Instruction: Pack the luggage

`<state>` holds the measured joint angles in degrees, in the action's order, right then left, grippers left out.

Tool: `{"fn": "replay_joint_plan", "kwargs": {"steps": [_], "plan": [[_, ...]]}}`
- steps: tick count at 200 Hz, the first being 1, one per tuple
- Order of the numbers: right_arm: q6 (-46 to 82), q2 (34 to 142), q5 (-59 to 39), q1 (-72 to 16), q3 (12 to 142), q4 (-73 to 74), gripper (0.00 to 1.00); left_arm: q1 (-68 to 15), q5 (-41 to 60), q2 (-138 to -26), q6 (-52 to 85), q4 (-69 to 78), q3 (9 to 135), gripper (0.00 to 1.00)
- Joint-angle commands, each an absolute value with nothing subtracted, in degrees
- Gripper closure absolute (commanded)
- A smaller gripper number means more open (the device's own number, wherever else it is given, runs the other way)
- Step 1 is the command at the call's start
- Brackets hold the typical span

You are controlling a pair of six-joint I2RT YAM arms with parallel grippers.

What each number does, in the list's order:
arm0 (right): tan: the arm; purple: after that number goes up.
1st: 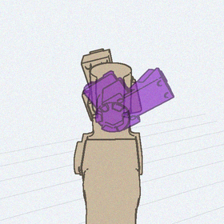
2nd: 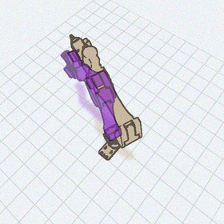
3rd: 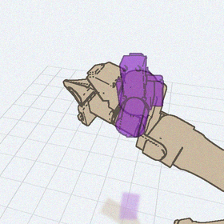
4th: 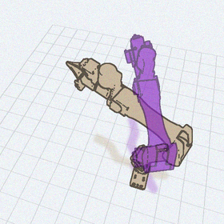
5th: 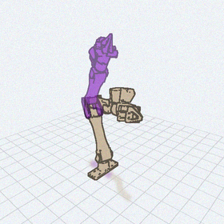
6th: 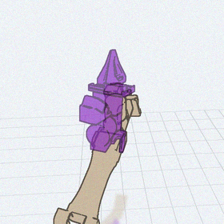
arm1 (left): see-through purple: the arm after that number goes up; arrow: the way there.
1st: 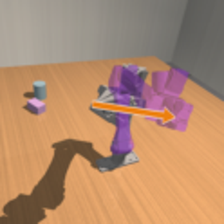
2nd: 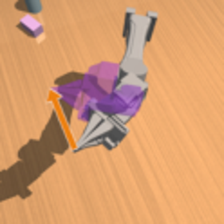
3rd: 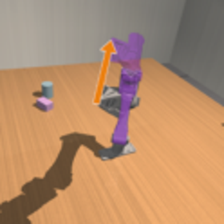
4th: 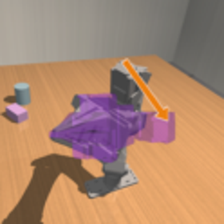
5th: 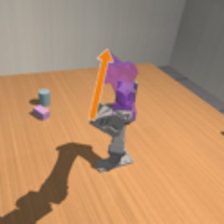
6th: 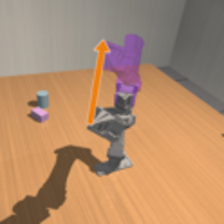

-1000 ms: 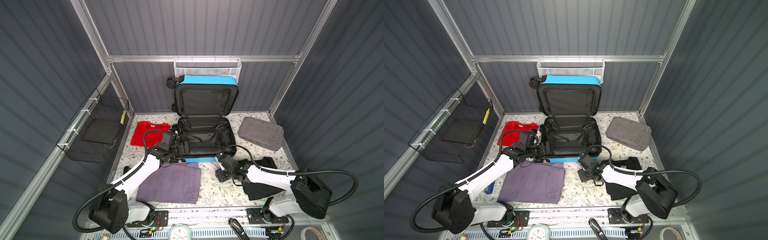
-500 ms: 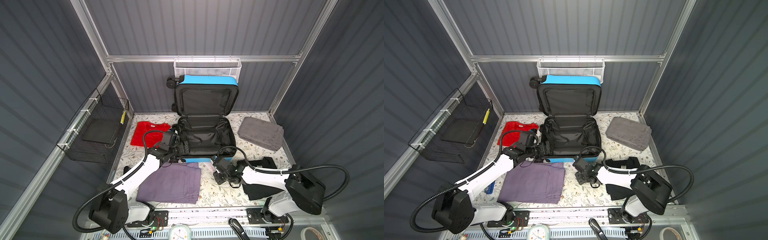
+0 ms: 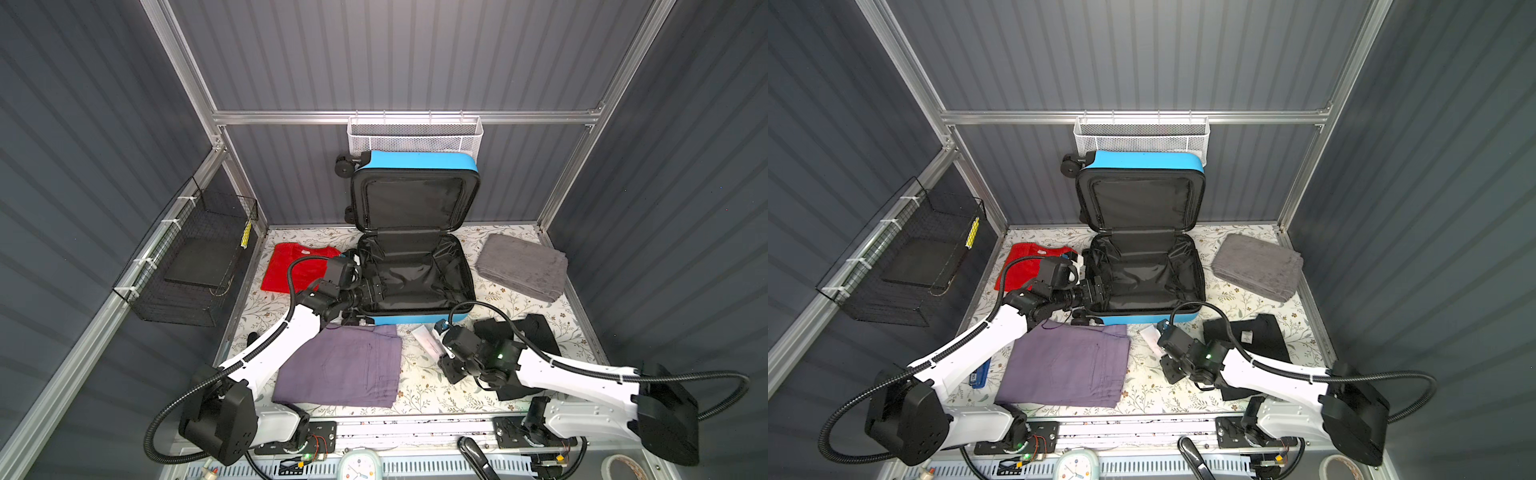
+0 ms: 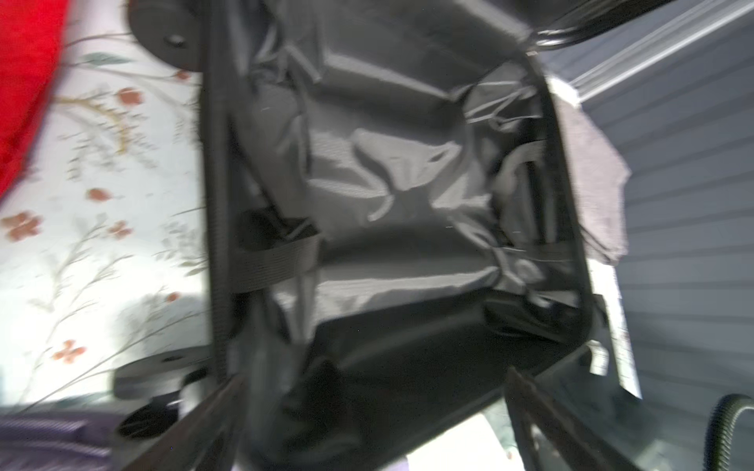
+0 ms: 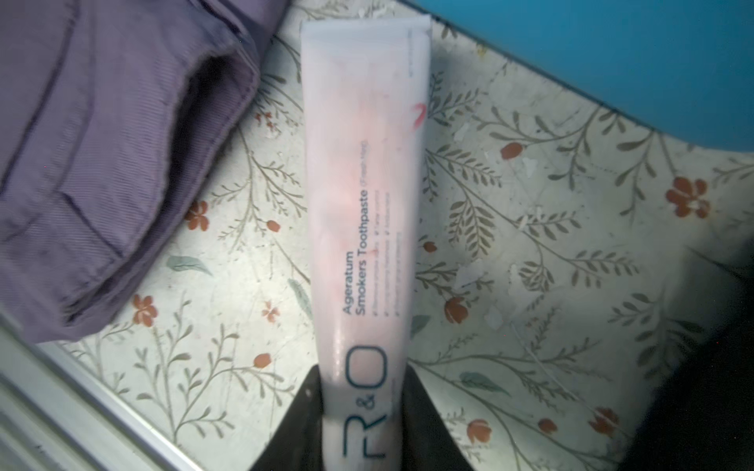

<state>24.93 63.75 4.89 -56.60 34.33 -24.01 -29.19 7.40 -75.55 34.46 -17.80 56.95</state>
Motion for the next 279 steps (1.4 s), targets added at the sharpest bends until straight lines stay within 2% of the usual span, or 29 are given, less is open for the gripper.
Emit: {"fn": "replay_joint_plan", "kwargs": {"steps": [1, 57, 89, 121, 162, 183, 197, 215, 237, 269, 279], "plan": [[26.8, 58.4, 3.5, -57.0, 34.2, -28.2, 0.70, -30.0, 11.5, -75.4, 35.7, -17.8, 59.7, 0.00], [26.3, 52.1, 4.1, -57.0, 40.5, -32.1, 0.69, -33.0, 16.5, -76.7, 37.4, -19.3, 63.2, 0.00], [22.2, 55.5, 6.9, -56.3, 46.7, -31.5, 0.68, -34.5, 21.8, -79.1, 39.0, -19.2, 63.8, 0.00], [18.5, 60.8, 5.6, -53.6, 51.5, -28.8, 0.68, -35.2, 22.6, -80.5, 40.0, -17.3, 63.9, 0.02], [15.4, 66.5, 2.8, -49.0, 55.6, -24.9, 0.69, -35.2, 23.6, -84.3, 41.1, -14.2, 65.0, 0.13], [14.7, 68.5, 0.2, -46.2, 56.6, -22.6, 0.69, -35.2, 23.2, -87.3, 41.2, -12.1, 65.9, 0.23], [14.2, 71.1, -1.6, -43.5, 57.0, -19.1, 0.70, -35.2, 23.1, -90.4, 41.0, -10.0, 66.7, 0.36], [13.8, 76.0, -4.1, -39.8, 58.6, -16.7, 0.72, -35.2, 23.1, -94.9, 40.3, -8.5, 69.0, 0.39], [13.4, 81.0, -6.2, -37.5, 60.2, -14.7, 0.73, -35.2, 22.7, -99.1, 40.1, -8.0, 71.9, 0.39], [13.6, 83.4, -7.6, -36.0, 60.8, -13.7, 0.71, -35.1, 19.3, -100.1, 38.5, -9.1, 73.5, 0.29], [14.2, 82.3, -8.0, -36.0, 60.2, -13.8, 0.67, -35.1, 18.4, -99.6, 37.3, -10.1, 74.1, 0.26]]}}
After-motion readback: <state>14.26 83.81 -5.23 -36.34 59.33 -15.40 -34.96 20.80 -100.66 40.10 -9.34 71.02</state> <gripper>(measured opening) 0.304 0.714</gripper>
